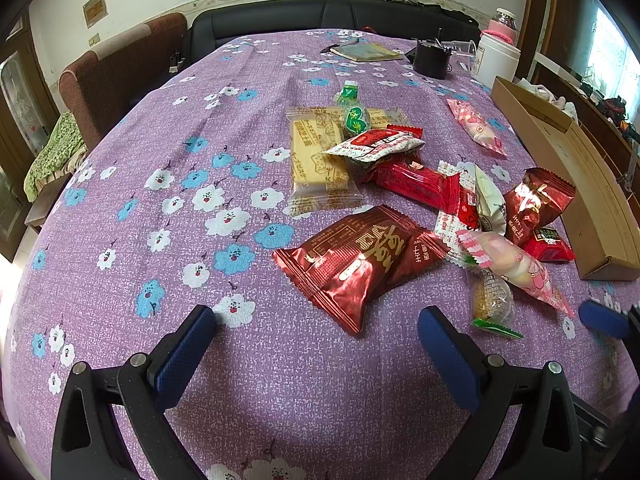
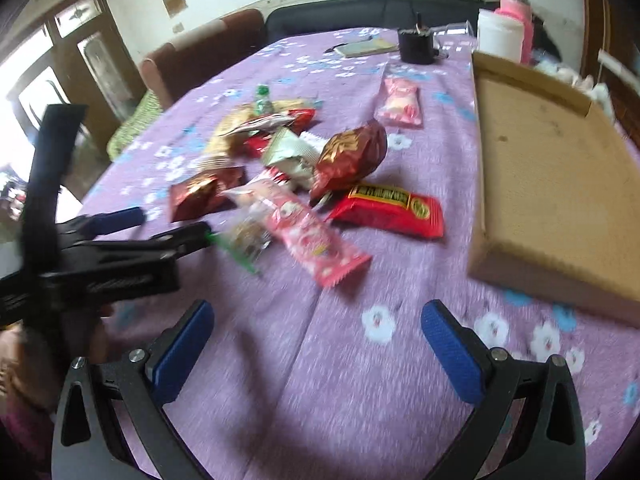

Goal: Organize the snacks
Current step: 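Grasp the pink Hello Kitty candy bar with the right tool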

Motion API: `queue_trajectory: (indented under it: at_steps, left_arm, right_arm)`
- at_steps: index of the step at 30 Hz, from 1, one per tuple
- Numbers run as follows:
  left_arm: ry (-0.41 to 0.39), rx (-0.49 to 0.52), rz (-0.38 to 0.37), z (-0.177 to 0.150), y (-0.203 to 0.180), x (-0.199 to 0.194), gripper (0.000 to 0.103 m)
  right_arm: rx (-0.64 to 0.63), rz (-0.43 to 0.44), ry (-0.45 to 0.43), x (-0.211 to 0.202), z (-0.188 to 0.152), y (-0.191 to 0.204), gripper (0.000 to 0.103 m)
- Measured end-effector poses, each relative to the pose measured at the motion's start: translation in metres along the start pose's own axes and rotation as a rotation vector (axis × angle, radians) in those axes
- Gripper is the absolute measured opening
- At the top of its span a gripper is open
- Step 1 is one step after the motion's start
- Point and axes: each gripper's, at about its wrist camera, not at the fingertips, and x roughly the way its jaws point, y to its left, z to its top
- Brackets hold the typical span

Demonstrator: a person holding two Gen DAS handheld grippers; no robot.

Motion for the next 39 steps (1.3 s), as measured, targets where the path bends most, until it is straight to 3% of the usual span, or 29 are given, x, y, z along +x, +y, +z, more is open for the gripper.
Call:
queue_trajectory:
  at_steps: [1, 2, 3, 5, 9, 12, 17, 21, 24, 25, 26, 27, 31, 39]
  left_arm:
    - [0.0, 0.0, 0.0, 0.0, 0.001, 0.0, 0.103]
    - [0.0, 0.0, 0.0, 0.0, 0.0, 0.0, 0.103]
    - [0.0, 0.003, -0.001, 0.0, 0.0, 0.0, 0.103]
    - [0.001, 0.01, -0.008, 0.0, 0.001, 0.0, 0.103]
    - [0.007, 0.042, -0.075, -0.003, 0.003, -0.009, 0.102]
    - [-0.038, 0.082, -0.096, -0.006, 0.006, -0.026, 0.099]
    - [-0.031, 0.083, -0.138, -0.003, 0.024, -0.038, 0.071]
    - [-0.025, 0.09, -0.182, 0.009, 0.031, -0.044, 0.071]
    - [-0.039, 0.127, -0.168, 0.02, 0.024, -0.044, 0.071]
    - [-0.038, 0.137, -0.17, 0.025, 0.021, -0.042, 0.071]
    - [-0.036, 0.148, -0.168, 0.03, 0.017, -0.037, 0.071]
    - [-0.029, 0.153, -0.16, 0.032, 0.016, -0.033, 0.071]
    - [0.017, 0.186, -0.127, 0.04, 0.004, -0.01, 0.061]
    - [0.052, 0.239, -0.122, 0.034, -0.014, 0.006, 0.062]
  right_arm:
    - [-0.008, 0.03, 0.003, -0.003, -0.002, 0.001, 0.099]
    - [-0.025, 0.06, -0.01, -0.01, -0.003, 0.003, 0.088]
    - [-0.045, 0.06, -0.02, -0.016, -0.004, 0.006, 0.07]
    - [-0.088, 0.051, -0.019, -0.023, 0.001, 0.008, 0.046]
    - [-0.136, 0.074, -0.03, -0.032, 0.021, 0.008, 0.045]
    - [-0.189, 0.101, -0.015, -0.029, 0.042, 0.008, 0.049]
    - [-0.252, 0.175, 0.036, -0.006, 0.062, 0.01, 0.05]
    - [-0.267, 0.19, 0.074, 0.018, 0.067, 0.005, 0.05]
    - [-0.245, 0.218, 0.09, 0.031, 0.062, 0.001, 0.049]
    - [-0.243, 0.23, 0.09, 0.033, 0.059, 0.0, 0.044]
    - [-0.239, 0.222, 0.086, 0.035, 0.057, -0.001, 0.032]
    - [-0.233, 0.21, 0.084, 0.037, 0.056, -0.002, 0.03]
    - [-0.223, 0.222, 0.041, 0.029, 0.052, -0.007, 0.027]
    - [-0.148, 0.3, -0.06, 0.0, 0.061, -0.02, 0.027]
